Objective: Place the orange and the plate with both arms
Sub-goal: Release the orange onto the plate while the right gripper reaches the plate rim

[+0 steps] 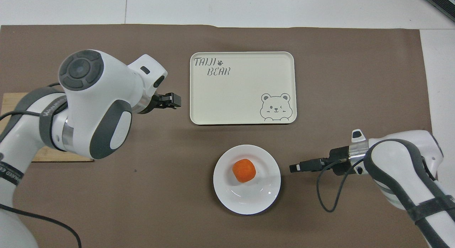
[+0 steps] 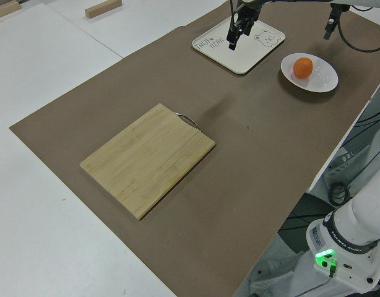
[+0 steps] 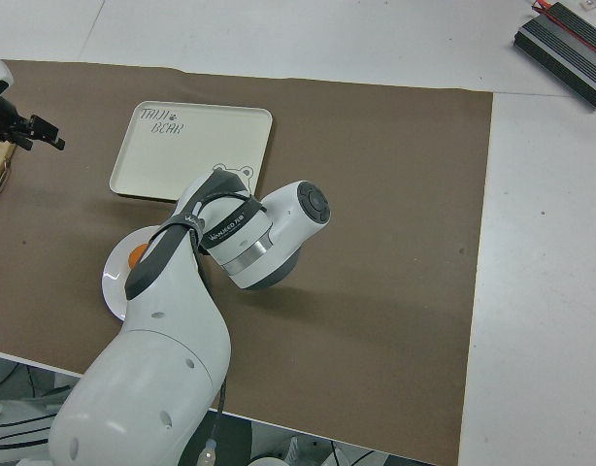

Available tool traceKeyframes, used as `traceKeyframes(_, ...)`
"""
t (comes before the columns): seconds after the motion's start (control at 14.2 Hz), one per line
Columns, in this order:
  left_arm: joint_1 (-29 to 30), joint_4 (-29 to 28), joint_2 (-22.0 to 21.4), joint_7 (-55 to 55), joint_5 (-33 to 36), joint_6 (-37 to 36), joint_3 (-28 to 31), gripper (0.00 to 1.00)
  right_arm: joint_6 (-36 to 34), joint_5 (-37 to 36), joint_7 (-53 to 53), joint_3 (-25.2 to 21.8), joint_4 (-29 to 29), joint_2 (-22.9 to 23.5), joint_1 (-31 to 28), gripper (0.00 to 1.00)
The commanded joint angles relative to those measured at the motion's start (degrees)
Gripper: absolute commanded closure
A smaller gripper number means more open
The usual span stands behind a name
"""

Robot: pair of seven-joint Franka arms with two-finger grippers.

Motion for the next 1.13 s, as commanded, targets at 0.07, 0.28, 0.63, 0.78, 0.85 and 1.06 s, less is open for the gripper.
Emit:
traceKeyframes(0.07,7.3,0.7,-1.6,10.4,-0.5,-3.6,-0.5,0.0,4.8,8.6,-4.5,0.0,-3.1,4.5,3.5,0.0)
traceKeyframes(0.28,11.8,1.9,-2.8,15.9,0.0,-6.4,-0.4,0.0,7.5,11.9,-4.4,0.0,-3.9,4.8,6.5,0.0)
traceKeyframes(0.63,16.2,5.5,-6.2,19.3,4.1,-14.1,-0.6,0.0,7.7,12.3,-4.1,0.1,-5.9,3.7,7.6,0.0)
traceKeyframes(0.78,16.2,8.0,-6.6,20.3,6.9,-18.7,-0.5,0.0,7.7,13.1,-4.0,0.1,-7.0,3.1,8.2,0.0)
traceKeyframes(0.85,16.3,8.3,-7.7,21.0,6.8,-19.6,-0.4,0.0,7.8,13.8,-3.9,0.1,-7.3,2.9,8.5,0.0)
traceKeyframes(1.06,17.4,8.5,-9.8,21.2,6.4,-22.1,-0.1,0.0,7.9,14.8,-2.9,0.1,-7.4,2.9,9.8,0.0)
